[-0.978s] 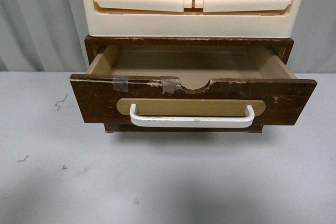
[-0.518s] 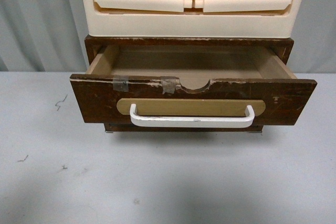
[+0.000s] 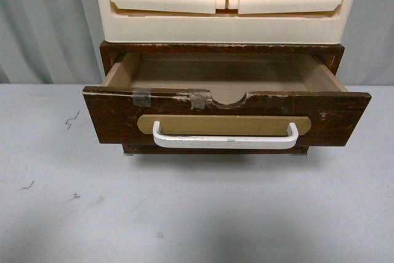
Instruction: Open drawer
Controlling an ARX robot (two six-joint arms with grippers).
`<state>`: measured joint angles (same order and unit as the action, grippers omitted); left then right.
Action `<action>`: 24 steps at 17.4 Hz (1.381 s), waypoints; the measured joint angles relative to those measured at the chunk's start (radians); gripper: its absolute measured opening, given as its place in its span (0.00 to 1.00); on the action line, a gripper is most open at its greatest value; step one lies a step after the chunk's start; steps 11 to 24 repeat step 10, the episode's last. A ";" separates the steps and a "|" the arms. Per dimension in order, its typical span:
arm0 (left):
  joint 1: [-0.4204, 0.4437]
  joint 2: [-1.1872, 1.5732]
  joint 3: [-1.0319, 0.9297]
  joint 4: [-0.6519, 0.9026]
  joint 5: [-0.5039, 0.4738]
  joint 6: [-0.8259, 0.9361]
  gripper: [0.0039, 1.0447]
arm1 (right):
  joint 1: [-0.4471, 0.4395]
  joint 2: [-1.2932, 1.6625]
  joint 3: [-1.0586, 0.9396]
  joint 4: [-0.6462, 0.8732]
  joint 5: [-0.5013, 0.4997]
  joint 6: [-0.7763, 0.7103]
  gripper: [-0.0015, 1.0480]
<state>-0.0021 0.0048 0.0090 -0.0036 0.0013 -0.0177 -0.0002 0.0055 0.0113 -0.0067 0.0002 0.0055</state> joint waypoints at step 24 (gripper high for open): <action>0.000 0.000 0.000 0.000 -0.002 0.000 0.93 | 0.000 -0.002 0.000 0.003 0.000 -0.003 0.93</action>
